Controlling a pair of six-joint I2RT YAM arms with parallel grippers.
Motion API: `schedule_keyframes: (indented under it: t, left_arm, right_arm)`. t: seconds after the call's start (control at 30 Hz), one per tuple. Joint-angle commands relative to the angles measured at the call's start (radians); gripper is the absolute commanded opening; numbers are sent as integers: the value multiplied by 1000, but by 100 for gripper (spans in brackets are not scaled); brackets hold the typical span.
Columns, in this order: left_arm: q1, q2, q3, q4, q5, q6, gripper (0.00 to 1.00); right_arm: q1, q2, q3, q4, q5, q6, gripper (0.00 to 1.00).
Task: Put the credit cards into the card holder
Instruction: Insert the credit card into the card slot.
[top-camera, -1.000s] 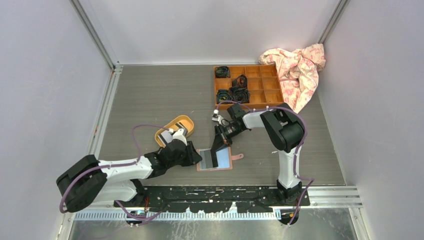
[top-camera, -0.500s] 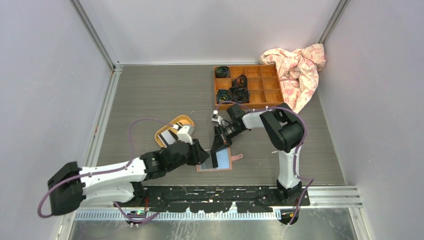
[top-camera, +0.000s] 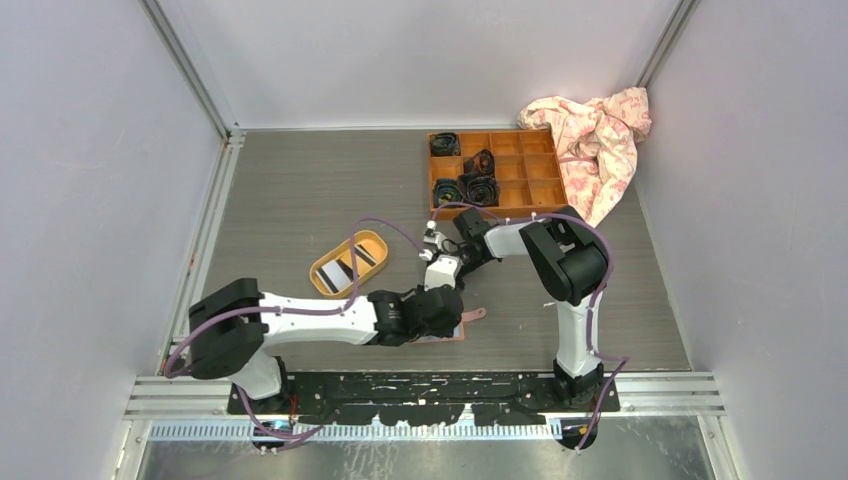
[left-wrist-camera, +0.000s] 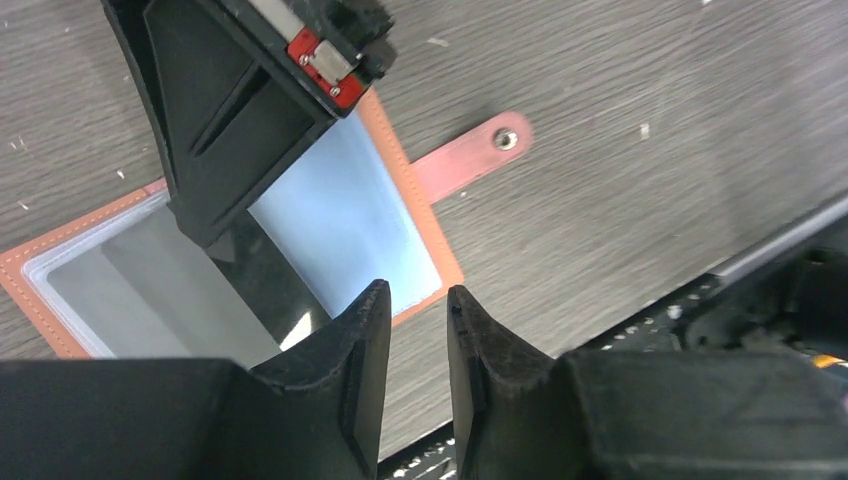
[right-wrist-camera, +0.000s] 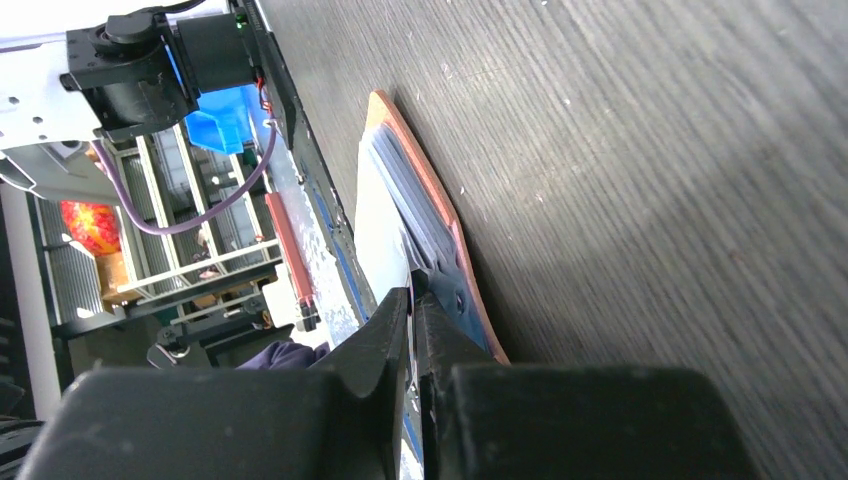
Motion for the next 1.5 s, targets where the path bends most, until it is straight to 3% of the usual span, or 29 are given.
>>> schedule_keyframes:
  t: [0.0, 0.6, 1.0, 1.3, 1.47]
  left_arm:
    - [-2, 47, 62, -64, -40, -10, 28]
    - [21, 119, 44, -26, -53, -25, 33]
    - [46, 73, -13, -34, -75, -39, 33]
    - [47, 33, -25, -63, -101, -28, 32]
    - [46, 16, -32, -73, -114, -16, 32]
  right_arm:
    - [-4, 8, 19, 4, 33, -8, 12]
    - [-4, 11, 23, -7, 32, -19, 15]
    - [-3, -3, 36, -51, 38, -60, 32]
    - [-3, -23, 46, -78, 30, -85, 37]
    - [-3, -47, 56, -110, 36, -117, 47]
